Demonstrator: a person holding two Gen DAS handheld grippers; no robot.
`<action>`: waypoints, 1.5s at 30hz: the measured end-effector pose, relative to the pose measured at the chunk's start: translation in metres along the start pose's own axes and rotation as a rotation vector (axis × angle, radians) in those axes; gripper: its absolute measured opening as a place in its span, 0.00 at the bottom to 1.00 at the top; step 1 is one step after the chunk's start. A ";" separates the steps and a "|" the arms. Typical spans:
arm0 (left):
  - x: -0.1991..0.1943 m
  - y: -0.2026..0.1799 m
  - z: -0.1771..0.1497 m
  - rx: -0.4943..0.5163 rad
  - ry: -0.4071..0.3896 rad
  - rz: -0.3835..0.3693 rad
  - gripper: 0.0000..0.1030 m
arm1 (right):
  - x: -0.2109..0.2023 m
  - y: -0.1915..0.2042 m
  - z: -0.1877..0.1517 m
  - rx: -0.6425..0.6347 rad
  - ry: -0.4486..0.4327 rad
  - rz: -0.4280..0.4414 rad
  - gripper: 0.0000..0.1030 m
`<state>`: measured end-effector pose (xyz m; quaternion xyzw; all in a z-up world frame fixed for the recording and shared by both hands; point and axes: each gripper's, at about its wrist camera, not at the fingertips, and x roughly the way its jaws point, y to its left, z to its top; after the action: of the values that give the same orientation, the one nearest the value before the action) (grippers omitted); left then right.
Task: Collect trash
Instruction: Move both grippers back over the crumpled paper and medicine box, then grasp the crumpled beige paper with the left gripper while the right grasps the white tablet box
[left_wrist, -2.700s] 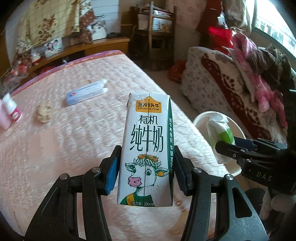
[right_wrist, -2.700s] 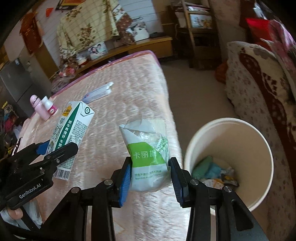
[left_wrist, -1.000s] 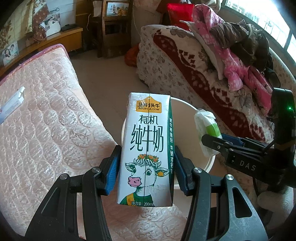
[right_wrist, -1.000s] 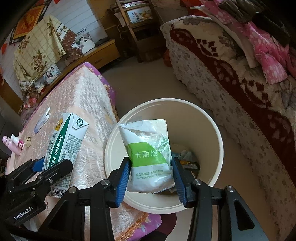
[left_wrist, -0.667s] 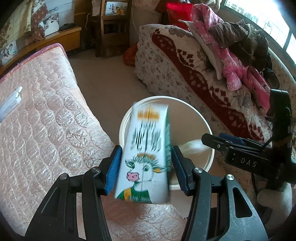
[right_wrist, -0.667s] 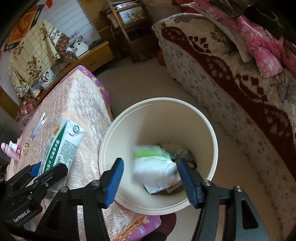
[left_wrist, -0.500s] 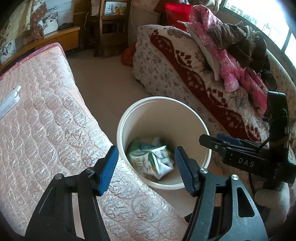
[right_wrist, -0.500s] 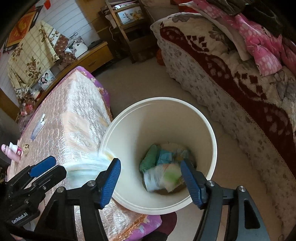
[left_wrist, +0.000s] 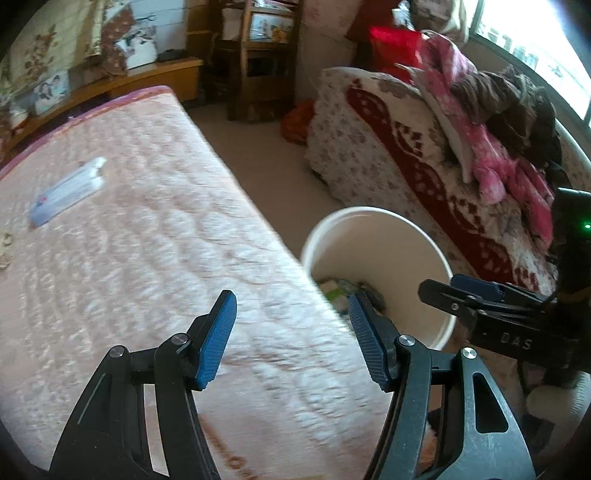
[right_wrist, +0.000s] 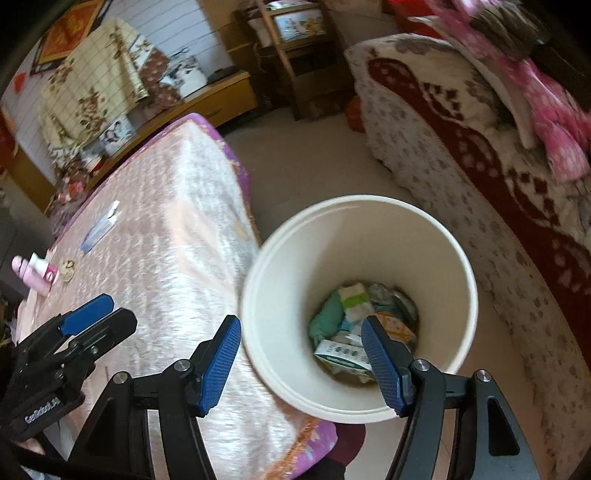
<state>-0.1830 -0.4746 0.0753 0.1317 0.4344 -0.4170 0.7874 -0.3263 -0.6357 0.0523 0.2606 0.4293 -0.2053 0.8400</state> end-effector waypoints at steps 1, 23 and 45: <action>-0.002 0.005 0.000 -0.005 -0.002 0.008 0.60 | 0.001 0.004 0.000 -0.007 0.000 0.004 0.64; -0.078 0.250 -0.021 -0.329 -0.057 0.292 0.60 | 0.076 0.198 0.014 -0.327 0.083 0.158 0.68; -0.073 0.362 0.024 -0.423 -0.086 0.283 0.60 | 0.234 0.346 0.172 -0.459 0.027 0.012 0.68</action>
<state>0.0897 -0.2251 0.0914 0.0055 0.4554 -0.2076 0.8657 0.1044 -0.4997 0.0350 0.0680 0.4745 -0.0938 0.8726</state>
